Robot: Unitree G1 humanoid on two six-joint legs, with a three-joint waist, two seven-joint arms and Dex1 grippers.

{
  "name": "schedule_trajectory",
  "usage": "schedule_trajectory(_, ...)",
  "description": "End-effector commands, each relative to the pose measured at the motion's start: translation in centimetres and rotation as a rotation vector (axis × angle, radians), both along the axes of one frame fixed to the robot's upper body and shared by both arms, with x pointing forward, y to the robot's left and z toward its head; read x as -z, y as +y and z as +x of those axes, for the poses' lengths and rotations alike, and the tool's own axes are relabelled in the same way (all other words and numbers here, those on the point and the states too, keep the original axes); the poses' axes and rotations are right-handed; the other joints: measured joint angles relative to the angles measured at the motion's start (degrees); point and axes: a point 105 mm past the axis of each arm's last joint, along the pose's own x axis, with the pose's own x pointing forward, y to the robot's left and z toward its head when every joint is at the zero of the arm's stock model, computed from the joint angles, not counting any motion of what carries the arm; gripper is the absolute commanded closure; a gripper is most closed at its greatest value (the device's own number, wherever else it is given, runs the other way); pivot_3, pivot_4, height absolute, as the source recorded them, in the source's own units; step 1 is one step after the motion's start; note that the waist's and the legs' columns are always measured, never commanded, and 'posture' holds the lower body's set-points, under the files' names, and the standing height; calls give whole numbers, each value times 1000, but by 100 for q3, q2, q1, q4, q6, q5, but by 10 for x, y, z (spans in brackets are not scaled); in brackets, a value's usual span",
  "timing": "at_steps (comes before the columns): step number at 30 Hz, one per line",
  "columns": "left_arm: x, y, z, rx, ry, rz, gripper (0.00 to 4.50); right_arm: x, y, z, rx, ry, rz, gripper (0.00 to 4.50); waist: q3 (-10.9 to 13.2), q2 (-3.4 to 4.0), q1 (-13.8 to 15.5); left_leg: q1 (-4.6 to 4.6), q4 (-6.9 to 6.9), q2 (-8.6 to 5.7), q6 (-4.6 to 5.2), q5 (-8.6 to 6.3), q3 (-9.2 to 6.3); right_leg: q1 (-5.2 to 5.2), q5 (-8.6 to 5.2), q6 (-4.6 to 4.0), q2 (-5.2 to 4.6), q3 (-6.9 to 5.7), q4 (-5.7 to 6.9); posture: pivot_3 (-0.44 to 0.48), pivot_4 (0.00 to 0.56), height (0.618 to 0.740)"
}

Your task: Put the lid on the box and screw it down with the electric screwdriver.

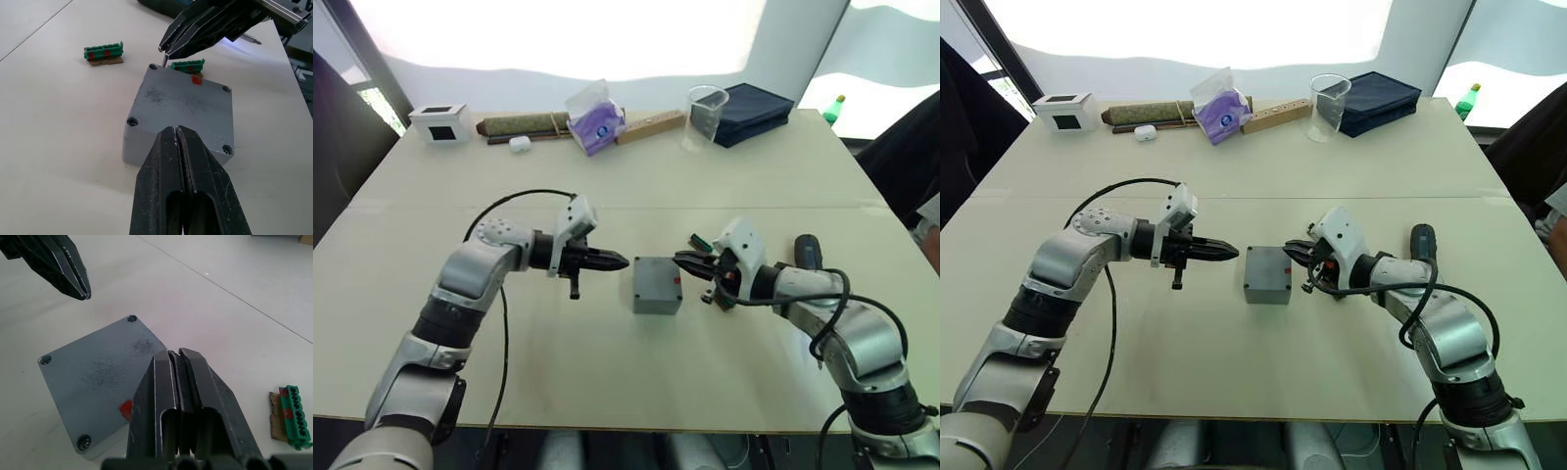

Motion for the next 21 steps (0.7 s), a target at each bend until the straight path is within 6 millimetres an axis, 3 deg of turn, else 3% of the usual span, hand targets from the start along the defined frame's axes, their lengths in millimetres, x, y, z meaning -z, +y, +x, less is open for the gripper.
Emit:
schedule_trajectory(1,-7,-1,1,11,-46,-3,4500,-7,4,2,-13,-48,-4,4403,0,0,-2,0,0,0,0,0,0,0,0,0,0,0,0,0,150,740)
schedule_trajectory(21,-10,-1,1,5,-62,-13,4500,4,4,8,-10,-7,-13,4403,0,0,2,0,-1,0,0,0,0,0,0,0,0,0,0,0,150,740)
